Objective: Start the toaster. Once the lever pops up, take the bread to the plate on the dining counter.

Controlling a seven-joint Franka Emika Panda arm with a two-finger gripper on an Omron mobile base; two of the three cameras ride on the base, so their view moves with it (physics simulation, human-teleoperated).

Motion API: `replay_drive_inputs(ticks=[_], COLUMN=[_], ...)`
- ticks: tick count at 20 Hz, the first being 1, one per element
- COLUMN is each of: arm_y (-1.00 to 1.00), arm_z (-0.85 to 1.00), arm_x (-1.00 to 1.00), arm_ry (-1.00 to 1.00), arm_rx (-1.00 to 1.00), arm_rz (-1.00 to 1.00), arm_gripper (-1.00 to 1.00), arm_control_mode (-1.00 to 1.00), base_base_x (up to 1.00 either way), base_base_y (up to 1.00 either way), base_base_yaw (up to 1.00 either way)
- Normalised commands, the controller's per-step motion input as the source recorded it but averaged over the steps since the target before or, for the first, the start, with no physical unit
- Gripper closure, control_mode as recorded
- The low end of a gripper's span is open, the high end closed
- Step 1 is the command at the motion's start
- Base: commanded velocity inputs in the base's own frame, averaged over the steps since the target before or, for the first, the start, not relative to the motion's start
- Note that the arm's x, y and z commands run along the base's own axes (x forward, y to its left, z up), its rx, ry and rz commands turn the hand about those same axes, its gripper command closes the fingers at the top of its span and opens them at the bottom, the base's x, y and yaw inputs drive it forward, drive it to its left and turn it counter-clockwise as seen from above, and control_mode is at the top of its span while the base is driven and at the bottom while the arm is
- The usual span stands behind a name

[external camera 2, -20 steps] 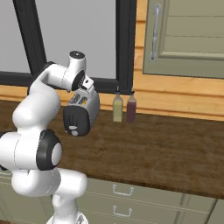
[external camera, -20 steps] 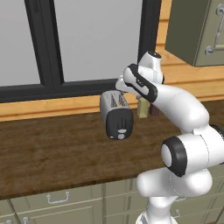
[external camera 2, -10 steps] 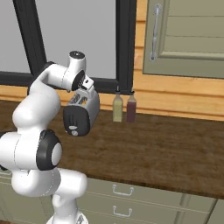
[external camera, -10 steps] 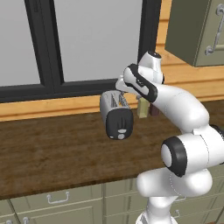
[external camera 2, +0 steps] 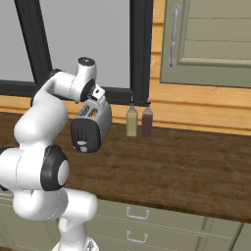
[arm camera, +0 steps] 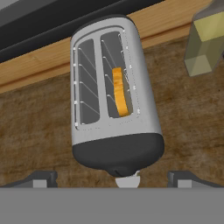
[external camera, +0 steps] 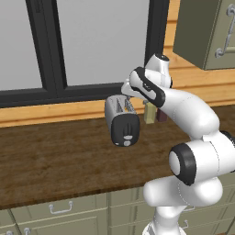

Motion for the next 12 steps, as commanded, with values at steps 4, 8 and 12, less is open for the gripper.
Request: replay_drive_inputs(ticks=[4, 8, 12], arm_y=[0.0, 0.0, 0.0], arm_z=[0.0, 0.0, 0.0], arm_x=[0.0, 0.0, 0.0], arm_ry=[0.0, 0.0, 0.0], arm_rx=[0.0, 0.0, 0.0], arm_rz=[0.0, 0.0, 0.0], arm_gripper=[-1.0, -1.0, -1.0], arm_control_mode=[-1.0, -1.0, -1.0], base_base_x=[0.0, 0.0, 0.0], base_base_y=[0.0, 0.0, 0.0], base_base_yaw=[0.0, 0.0, 0.0])
